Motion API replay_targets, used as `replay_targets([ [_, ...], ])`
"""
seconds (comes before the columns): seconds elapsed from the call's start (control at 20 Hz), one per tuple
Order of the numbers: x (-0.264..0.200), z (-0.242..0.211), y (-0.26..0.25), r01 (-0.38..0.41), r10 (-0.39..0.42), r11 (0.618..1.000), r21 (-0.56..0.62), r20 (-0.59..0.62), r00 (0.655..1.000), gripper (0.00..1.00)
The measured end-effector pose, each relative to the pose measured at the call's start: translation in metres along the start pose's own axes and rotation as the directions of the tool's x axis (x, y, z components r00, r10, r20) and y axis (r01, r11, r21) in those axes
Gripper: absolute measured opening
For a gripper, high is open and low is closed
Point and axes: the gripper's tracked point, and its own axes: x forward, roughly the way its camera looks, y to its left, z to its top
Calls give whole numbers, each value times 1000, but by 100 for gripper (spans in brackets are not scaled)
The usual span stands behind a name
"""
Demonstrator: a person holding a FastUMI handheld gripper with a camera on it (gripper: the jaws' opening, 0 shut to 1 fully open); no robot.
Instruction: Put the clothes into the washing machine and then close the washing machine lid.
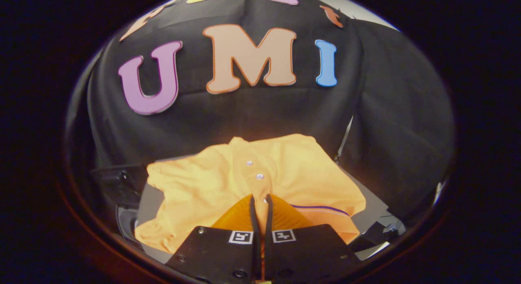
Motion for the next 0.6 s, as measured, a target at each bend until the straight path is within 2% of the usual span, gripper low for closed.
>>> replay_targets([
  [0.25, -27, 28, 44, -78, 79, 997, -20, 30, 996, 3],
  [0.6, -50, 28, 143, -226, 227, 973, -41, 32, 973, 3],
])
